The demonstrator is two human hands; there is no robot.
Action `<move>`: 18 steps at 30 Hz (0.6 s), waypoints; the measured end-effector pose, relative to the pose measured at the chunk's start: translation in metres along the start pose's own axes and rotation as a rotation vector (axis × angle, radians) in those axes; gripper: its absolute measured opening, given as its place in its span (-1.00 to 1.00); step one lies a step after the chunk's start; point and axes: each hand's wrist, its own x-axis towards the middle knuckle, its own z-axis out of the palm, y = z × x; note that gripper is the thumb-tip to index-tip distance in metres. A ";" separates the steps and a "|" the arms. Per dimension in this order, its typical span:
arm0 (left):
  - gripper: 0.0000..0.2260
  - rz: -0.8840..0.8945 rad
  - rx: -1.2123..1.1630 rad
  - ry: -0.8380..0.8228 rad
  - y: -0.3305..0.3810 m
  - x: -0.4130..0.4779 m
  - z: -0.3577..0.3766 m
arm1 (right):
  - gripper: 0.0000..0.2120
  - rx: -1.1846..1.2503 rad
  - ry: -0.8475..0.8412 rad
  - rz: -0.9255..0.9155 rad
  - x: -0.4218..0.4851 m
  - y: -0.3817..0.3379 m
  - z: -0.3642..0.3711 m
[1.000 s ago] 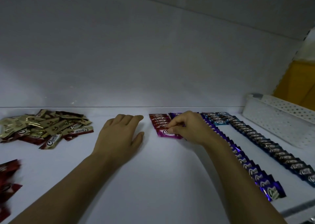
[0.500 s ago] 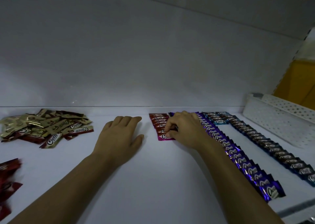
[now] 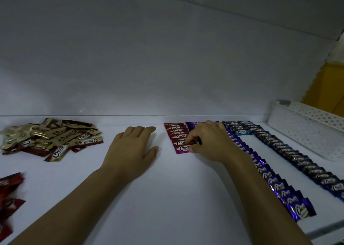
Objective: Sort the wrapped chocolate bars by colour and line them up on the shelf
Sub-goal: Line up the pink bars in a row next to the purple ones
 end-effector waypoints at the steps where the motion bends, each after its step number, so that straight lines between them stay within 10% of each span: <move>1: -0.50 -0.001 0.001 0.001 0.000 0.000 0.000 | -0.79 -0.003 -0.006 0.002 0.000 0.001 0.001; 18: -0.48 -0.004 0.001 0.003 0.000 0.000 0.000 | -0.72 0.026 -0.010 0.037 -0.001 -0.001 0.006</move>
